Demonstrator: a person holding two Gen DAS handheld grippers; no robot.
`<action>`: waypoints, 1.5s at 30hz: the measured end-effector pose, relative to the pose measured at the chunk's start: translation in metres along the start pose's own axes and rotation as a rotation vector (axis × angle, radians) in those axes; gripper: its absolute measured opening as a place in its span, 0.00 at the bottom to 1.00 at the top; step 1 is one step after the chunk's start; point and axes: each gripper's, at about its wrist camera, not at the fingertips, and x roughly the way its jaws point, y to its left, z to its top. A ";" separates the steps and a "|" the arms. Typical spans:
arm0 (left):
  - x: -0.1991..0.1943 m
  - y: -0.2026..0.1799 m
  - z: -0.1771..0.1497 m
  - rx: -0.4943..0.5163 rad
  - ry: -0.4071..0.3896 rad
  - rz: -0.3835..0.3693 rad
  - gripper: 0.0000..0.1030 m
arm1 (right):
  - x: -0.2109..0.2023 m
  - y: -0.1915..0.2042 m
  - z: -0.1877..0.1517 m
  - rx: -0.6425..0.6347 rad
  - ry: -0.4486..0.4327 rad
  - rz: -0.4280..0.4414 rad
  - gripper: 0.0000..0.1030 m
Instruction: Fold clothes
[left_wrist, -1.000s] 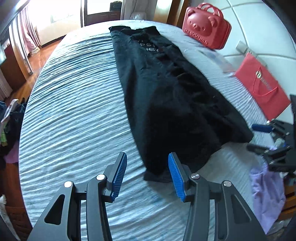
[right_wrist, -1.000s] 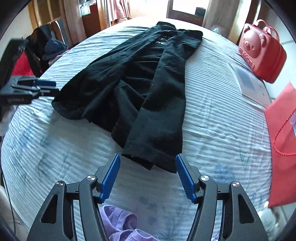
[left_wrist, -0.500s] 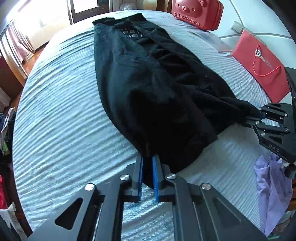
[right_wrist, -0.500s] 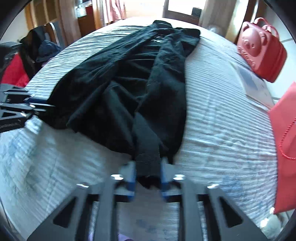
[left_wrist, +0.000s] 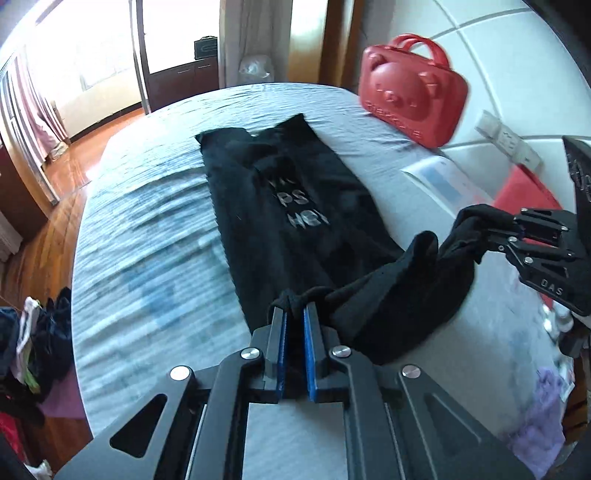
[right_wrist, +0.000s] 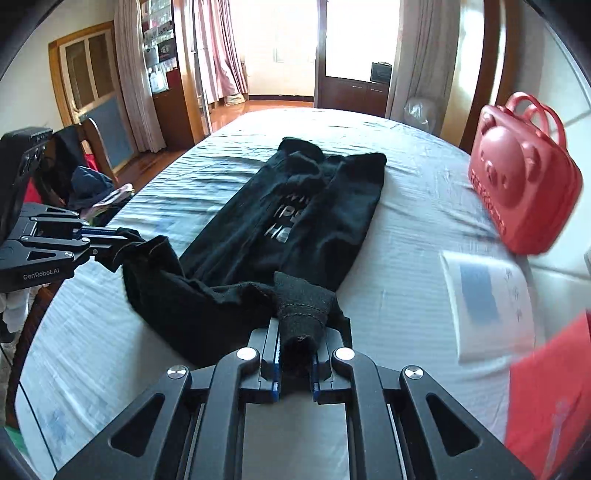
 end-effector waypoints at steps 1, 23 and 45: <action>0.013 0.006 0.010 0.002 0.010 0.017 0.10 | 0.014 -0.004 0.011 0.018 0.009 -0.010 0.19; -0.043 0.044 -0.092 0.038 0.005 0.022 0.77 | -0.018 0.038 -0.050 0.270 0.002 -0.046 0.64; -0.097 0.130 -0.119 0.393 0.029 -0.232 0.77 | -0.078 0.195 -0.126 0.721 0.050 -0.350 0.51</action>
